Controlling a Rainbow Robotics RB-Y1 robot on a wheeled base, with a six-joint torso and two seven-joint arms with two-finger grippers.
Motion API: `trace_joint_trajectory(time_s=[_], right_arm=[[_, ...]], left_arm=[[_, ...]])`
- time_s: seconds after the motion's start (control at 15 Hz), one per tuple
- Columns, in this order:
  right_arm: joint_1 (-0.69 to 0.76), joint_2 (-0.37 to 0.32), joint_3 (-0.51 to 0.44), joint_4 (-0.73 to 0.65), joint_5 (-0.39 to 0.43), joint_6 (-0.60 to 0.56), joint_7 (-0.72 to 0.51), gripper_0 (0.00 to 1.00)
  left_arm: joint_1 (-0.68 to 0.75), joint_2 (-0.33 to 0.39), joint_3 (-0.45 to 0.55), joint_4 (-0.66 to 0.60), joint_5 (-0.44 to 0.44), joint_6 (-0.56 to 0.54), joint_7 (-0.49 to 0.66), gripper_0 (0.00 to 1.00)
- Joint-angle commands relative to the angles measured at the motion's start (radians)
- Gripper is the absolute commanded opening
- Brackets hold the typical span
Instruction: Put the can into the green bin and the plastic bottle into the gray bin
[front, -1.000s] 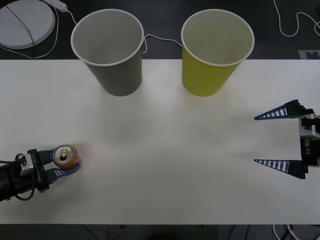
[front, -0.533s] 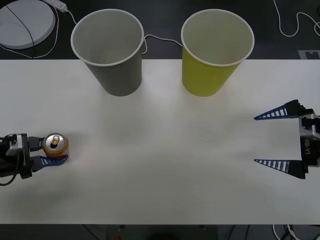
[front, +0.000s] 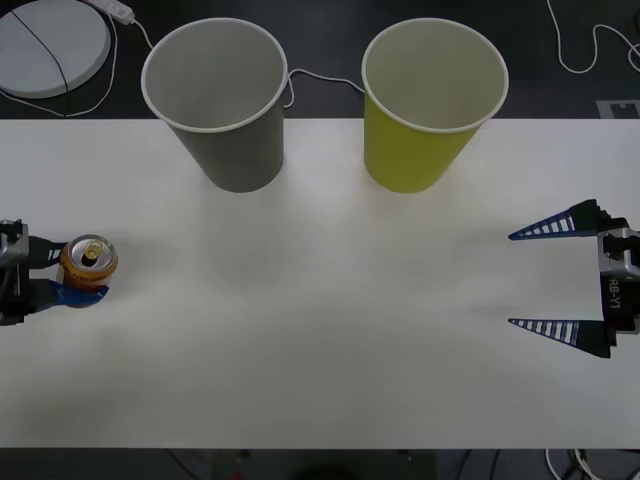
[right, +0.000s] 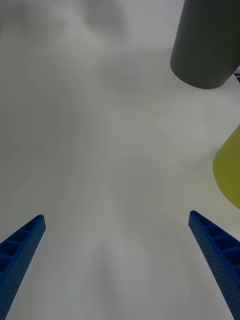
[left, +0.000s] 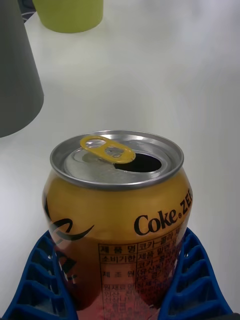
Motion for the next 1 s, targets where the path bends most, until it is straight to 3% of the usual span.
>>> trace_joint_trajectory(time_s=[0.07, 0.47, 0.73, 1.0], right_arm=[[0.000, 0.000, 0.000, 0.000, 0.000, 0.000, 0.000, 1.00], [0.000, 0.000, 0.000, 0.000, 0.000, 0.000, 0.000, 1.00], [0.000, 0.000, 0.000, 0.000, 0.000, 0.000, 0.000, 1.00], [0.000, 0.000, 0.000, 0.000, 0.000, 0.000, 0.000, 1.00]], left_arm=[[0.024, 0.009, 0.050, -0.165, -0.098, -0.003, 0.187, 0.00], [0.007, 0.103, 0.068, -0.435, -0.216, -0.013, 0.592, 0.00], [-0.034, 0.178, 0.067, -0.601, -0.219, -0.076, 0.799, 0.00], [-0.200, 0.233, -0.034, -0.710, -0.226, -0.133, 1.011, 0.00]])
